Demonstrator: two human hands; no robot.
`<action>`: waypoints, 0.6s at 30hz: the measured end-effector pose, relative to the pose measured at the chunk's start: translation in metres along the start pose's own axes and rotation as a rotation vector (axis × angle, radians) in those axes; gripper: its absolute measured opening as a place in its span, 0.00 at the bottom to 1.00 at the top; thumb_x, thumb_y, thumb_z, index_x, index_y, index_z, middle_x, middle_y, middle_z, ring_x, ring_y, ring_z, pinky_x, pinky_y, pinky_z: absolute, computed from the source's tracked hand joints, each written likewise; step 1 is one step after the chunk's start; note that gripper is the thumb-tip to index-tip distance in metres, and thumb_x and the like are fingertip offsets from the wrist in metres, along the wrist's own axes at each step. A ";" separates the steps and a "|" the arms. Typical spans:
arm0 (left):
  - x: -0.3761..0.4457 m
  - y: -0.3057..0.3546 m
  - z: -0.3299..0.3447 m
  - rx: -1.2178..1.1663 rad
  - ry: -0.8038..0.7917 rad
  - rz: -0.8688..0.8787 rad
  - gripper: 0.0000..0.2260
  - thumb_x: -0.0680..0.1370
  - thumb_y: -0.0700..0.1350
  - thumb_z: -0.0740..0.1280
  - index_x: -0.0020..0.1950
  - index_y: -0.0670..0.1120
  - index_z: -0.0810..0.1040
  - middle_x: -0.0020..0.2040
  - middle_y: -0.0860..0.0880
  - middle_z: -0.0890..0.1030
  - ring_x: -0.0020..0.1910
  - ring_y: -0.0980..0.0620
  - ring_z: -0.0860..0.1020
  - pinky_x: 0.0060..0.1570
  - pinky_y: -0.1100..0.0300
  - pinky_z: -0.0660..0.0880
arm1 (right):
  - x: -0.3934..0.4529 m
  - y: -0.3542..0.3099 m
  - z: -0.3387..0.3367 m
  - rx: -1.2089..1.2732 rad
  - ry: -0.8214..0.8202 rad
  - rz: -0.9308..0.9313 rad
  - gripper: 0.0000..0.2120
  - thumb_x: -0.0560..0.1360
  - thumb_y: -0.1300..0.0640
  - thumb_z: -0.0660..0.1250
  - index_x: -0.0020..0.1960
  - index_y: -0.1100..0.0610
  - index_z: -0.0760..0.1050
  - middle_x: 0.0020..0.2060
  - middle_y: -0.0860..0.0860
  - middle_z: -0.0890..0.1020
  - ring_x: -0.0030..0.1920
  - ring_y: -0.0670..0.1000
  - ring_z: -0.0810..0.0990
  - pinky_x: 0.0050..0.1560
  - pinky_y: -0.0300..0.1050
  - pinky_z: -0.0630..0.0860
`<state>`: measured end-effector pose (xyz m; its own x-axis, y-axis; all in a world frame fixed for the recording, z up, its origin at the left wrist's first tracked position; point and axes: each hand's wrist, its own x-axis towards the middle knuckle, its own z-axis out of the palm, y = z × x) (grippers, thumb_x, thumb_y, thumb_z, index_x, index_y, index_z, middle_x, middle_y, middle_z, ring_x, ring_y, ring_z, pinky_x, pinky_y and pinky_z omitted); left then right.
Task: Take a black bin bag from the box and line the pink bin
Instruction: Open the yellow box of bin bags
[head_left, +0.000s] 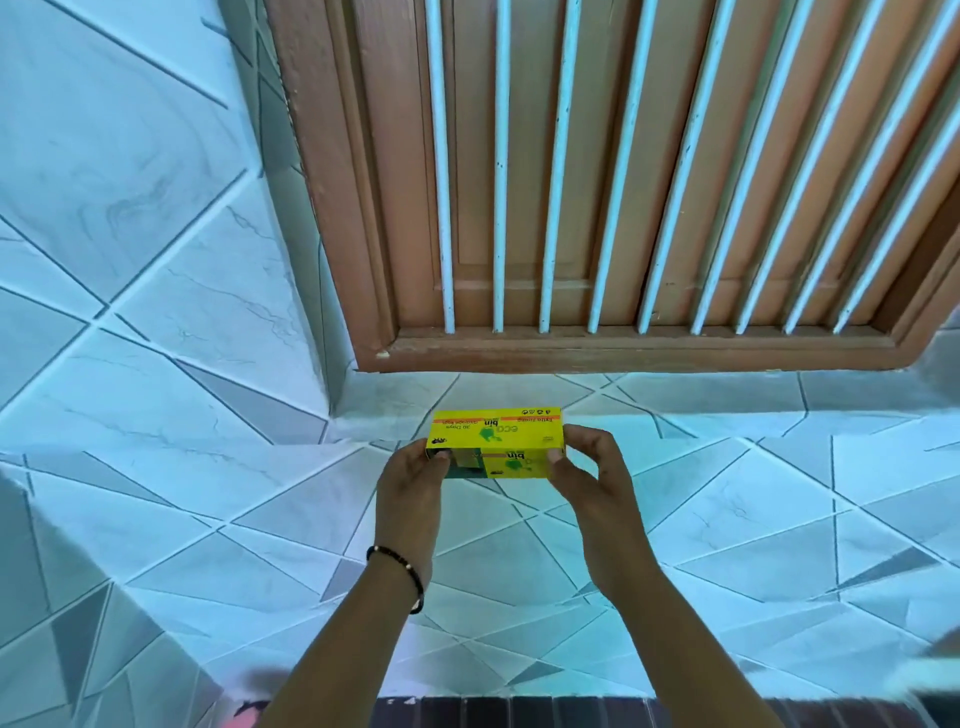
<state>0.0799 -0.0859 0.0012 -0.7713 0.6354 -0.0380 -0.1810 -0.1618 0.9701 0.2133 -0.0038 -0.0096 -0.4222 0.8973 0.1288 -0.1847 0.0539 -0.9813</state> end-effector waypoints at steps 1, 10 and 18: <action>-0.007 -0.006 -0.003 0.010 0.005 0.004 0.08 0.76 0.33 0.60 0.48 0.44 0.75 0.41 0.52 0.78 0.32 0.68 0.76 0.44 0.66 0.69 | -0.008 0.003 -0.003 0.037 -0.006 0.043 0.05 0.75 0.63 0.65 0.50 0.57 0.74 0.48 0.46 0.81 0.46 0.47 0.80 0.50 0.42 0.75; -0.067 -0.057 -0.030 -0.061 0.150 -0.253 0.11 0.75 0.37 0.64 0.44 0.54 0.71 0.54 0.46 0.76 0.54 0.48 0.73 0.56 0.51 0.66 | -0.067 0.043 -0.021 0.035 -0.013 0.295 0.18 0.61 0.64 0.74 0.49 0.55 0.73 0.47 0.52 0.77 0.42 0.53 0.78 0.45 0.47 0.78; -0.081 -0.072 -0.022 -0.258 0.123 -0.362 0.20 0.75 0.38 0.66 0.60 0.54 0.63 0.47 0.48 0.78 0.48 0.42 0.76 0.53 0.43 0.75 | -0.081 0.060 -0.034 0.105 -0.067 0.433 0.20 0.62 0.70 0.74 0.50 0.57 0.73 0.44 0.57 0.82 0.41 0.55 0.82 0.46 0.48 0.79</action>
<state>0.1424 -0.1425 -0.0712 -0.6943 0.5935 -0.4071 -0.5864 -0.1385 0.7981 0.2668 -0.0578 -0.0841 -0.5360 0.7971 -0.2782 -0.0658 -0.3680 -0.9275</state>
